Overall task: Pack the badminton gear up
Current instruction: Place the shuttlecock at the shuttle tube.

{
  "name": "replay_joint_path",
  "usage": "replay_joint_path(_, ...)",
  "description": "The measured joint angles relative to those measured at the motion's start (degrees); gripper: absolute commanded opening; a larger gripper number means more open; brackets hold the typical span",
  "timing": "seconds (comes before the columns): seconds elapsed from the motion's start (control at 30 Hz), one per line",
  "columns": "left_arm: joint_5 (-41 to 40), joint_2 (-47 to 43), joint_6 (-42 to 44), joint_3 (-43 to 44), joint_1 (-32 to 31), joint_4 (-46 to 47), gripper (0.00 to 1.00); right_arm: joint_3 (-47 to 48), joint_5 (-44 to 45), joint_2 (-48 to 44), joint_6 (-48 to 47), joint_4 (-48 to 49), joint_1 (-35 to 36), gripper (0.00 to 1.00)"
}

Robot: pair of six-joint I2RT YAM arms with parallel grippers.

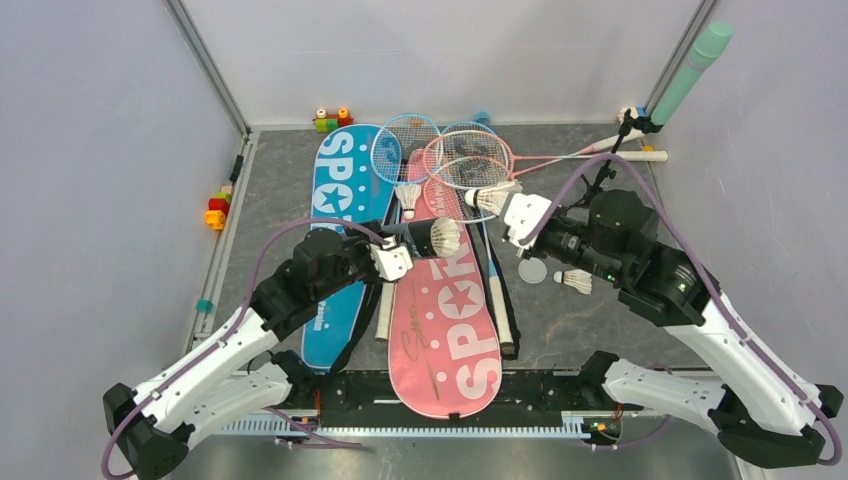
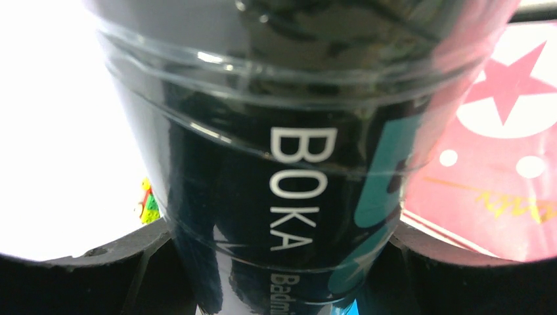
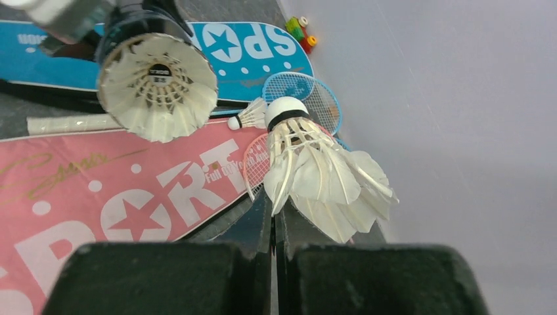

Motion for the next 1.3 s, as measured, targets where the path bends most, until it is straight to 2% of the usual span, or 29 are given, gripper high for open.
replay_joint_path(0.23,-4.1,3.0,3.2,0.0,0.2,-2.1,0.02,2.9,-9.4,1.0,-5.7,-6.7,0.0,0.00)
replay_joint_path(0.43,-5.6,6.5,3.1,0.0,2.0,-2.8,0.02,3.6,-12.1,4.9,-6.1,-9.6,0.0,0.00)
replay_joint_path(0.7,-2.7,6.8,3.1,1.1,3.4,-2.9,0.02,3.8,-13.0,8.7,-6.1,-10.4,0.0,0.00)
replay_joint_path(0.97,1.6,9.4,3.1,3.8,3.5,-4.4,0.02,7.8,-15.4,19.8,-3.9,-10.4,0.0,0.00)
replay_joint_path(1.27,4.0,9.0,3.2,3.8,4.2,-6.3,0.02,10.7,-22.2,25.2,0.1,-10.1,0.0,0.00)
replay_joint_path(1.3,4.3,8.8,3.2,3.8,4.3,-6.6,0.02,10.7,-23.3,25.6,0.5,-9.9,0.0,0.03)
